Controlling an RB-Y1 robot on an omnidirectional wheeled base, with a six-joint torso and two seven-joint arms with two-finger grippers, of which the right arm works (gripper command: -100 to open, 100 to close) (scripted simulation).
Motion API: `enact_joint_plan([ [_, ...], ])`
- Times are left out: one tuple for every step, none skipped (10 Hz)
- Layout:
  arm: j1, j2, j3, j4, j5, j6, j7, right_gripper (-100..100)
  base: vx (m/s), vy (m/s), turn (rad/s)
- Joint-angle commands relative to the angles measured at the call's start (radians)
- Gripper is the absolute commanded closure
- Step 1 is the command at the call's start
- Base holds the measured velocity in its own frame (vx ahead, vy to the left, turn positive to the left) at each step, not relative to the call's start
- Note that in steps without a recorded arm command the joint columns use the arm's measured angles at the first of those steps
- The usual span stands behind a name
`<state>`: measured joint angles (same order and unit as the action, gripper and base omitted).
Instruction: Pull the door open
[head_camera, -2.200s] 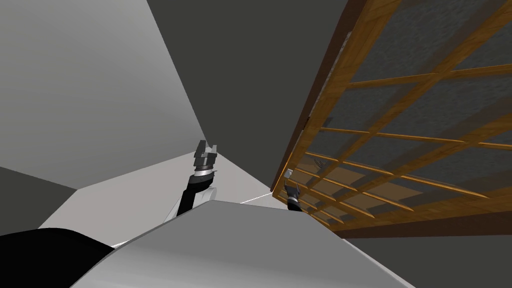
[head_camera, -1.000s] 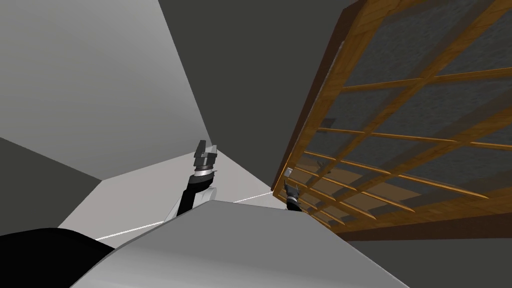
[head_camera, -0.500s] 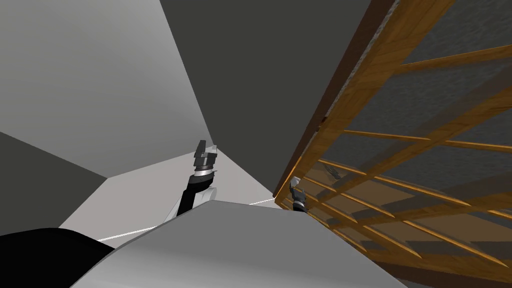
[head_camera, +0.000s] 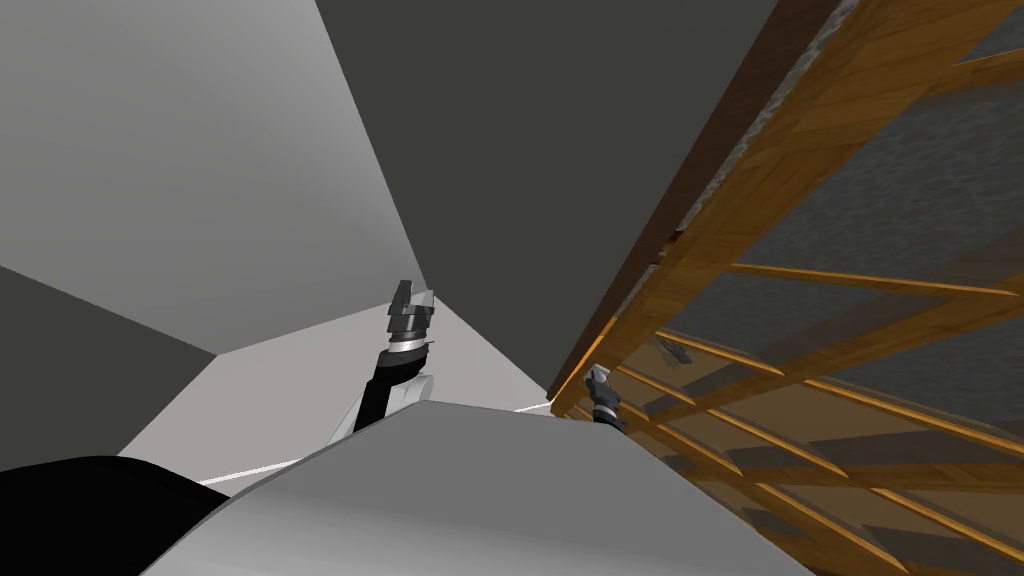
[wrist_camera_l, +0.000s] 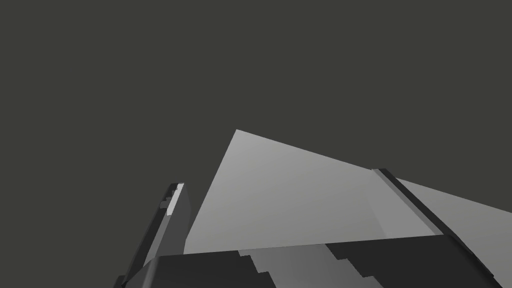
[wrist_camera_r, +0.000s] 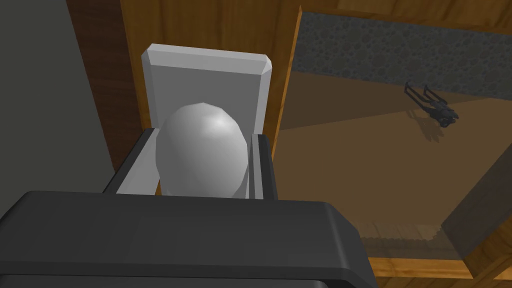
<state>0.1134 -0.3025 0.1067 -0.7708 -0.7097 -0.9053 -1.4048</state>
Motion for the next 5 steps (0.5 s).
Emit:
enact_joint_plan([
  [0.000, 0.002, 0.002, 0.000, 0.001, 0.000, 0.000, 100, -0.030, 0.004, 0.019],
  [0.000, 0.002, 0.002, 0.000, 0.001, 0.000, 0.000, 100, -0.017, 0.004, 0.005],
  [0.000, 0.002, 0.002, 0.000, 0.001, 0.000, 0.000, 100, -0.007, 0.003, -0.001],
  [0.000, 0.002, 0.002, 0.000, 0.001, 0.000, 0.000, 100, 0.000, 0.000, 0.000],
  [0.007, -0.006, 0.020, -0.006, 0.009, 0.002, -0.013, 100, -0.109, -0.015, 0.064],
])
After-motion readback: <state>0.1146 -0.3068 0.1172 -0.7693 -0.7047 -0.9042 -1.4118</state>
